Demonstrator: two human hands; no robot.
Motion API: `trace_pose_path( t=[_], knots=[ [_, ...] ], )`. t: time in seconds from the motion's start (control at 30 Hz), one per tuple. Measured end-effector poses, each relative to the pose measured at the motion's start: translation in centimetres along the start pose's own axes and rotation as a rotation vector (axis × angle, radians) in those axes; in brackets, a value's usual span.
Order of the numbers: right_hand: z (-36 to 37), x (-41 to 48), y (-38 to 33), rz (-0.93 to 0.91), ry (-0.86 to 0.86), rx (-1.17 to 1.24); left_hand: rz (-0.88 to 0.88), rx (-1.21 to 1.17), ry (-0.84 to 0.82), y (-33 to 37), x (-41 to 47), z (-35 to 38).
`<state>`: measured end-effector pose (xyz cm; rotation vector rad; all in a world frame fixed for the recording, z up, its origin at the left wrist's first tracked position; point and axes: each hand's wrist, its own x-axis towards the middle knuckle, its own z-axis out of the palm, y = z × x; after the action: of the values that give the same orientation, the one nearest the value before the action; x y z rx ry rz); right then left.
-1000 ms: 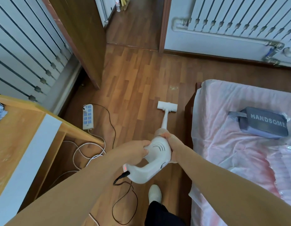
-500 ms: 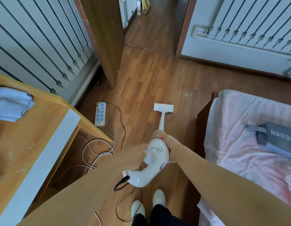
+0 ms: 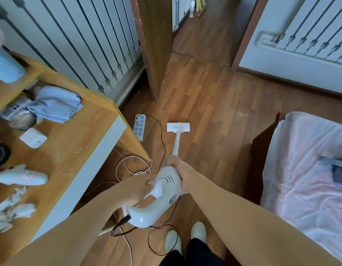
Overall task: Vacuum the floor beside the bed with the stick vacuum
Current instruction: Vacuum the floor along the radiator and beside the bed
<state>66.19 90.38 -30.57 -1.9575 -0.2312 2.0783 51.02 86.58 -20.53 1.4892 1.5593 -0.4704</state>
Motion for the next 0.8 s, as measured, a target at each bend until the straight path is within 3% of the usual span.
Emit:
trace_pose_path(
  t=[0.47, 0.8],
  knots=[
    [-0.6, -0.1, 0.6, 0.058, 0.009, 0.133, 0.151, 0.053, -0.081, 0.6, -0.2, -2.7],
    [-3.5, 5.3, -7.6, -0.01, 0.036, 0.093, 0.138, -0.001, -0.054, 4.8, 7.0, -6.8]
  ],
)
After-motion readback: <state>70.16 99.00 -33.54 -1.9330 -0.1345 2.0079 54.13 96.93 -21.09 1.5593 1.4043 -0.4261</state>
